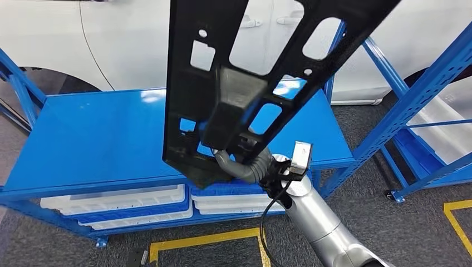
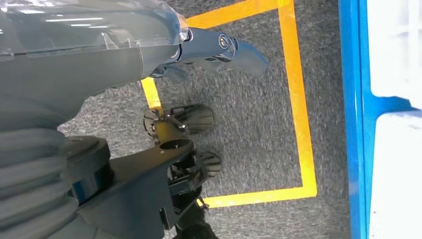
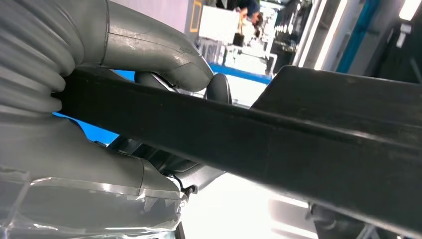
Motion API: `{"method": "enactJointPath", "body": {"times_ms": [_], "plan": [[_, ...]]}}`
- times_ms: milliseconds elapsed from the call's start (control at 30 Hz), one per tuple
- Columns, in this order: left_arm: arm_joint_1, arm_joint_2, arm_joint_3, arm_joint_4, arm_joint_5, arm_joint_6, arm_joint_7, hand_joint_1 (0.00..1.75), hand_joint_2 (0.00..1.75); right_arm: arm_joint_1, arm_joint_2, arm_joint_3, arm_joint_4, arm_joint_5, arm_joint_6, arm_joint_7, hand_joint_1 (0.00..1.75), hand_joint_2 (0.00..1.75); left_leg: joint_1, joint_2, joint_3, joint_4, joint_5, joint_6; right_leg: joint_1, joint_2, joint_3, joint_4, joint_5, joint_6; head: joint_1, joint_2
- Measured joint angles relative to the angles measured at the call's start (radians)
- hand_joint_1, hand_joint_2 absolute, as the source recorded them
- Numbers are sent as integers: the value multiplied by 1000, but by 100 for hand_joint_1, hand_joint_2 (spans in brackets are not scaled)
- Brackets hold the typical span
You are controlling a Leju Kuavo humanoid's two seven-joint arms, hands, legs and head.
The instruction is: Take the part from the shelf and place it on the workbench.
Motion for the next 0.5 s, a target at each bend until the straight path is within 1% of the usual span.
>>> {"method": "enactJointPath", "body": {"times_ms": [67,100,133,167,200,233,267,300,333,367,433,467,500], "plan": [[0,1,4,0,9,9,16,0,175,27,-22,18,-25,-8,-3,0,175,175,-2,1,-1,0,0,5,-1,-1,-62,134,-65,5,0,0],[1,2,6,0,12,13,26,0,175,39,-31,25,-34,-12,-4,1,175,175,-3,1,-1,0,0,6,-2,-1,-88,191,-84,7,0,0],[1,3,8,0,13,16,33,0,175,47,-39,30,-41,-16,-4,2,175,175,-3,1,-1,1,-1,6,-2,-1,-99,213,-83,7,0,0],[1,4,10,0,13,17,37,0,175,53,-45,35,-46,-18,-4,3,175,175,-3,1,0,2,-1,6,-2,-1,-90,195,-64,6,0,0],[0,5,11,0,14,17,38,0,175,56,-49,38,-52,-20,-4,5,175,175,-3,1,0,2,-2,5,-3,-2,-60,138,-30,4,0,0],[0,5,12,0,15,17,39,0,175,57,-52,41,-59,-21,-4,6,175,175,-3,1,1,4,-2,3,-2,-2,-22,62,2,1,0,0],[0,6,13,0,15,17,39,0,175,57,-54,44,-65,-21,-4,6,175,175,-5,0,0,5,-4,0,0,-3,11,-4,26,-3,0,0],[0,6,14,0,16,17,39,0,175,58,-56,46,-70,-21,-4,6,175,175,-7,0,0,7,-4,-5,2,-3,33,-49,39,-8,0,0],[-1,6,15,0,16,17,40,0,175,58,-58,48,-73,-21,-4,6,175,175,-9,0,-1,7,-5,-10,4,-3,41,-68,41,-13,0,0],[-1,7,16,0,16,17,40,0,175,59,-60,49,-76,-22,-4,6,175,175,-10,0,-1,6,-4,-16,7,-2,41,-69,41,-18,0,0],[-1,8,19,0,19,17,39,0,175,60,-62,51,-80,-23,-4,7,175,175,-9,1,-2,9,-9,-27,4,-1,43,-75,45,-30,0,0],[-1,8,21,0,24,17,38,0,175,60,-62,51,-82,-25,-4,8,175,175,-8,1,-9,27,-23,-32,2,-2,44,-79,48,-37,0,0],[-2,8,23,0,32,17,39,0,175,60,-63,51,-84,-29,-1,10,175,175,-7,1,-25,65,-48,-37,0,-3,46,-82,50,-42,0,0]]}}
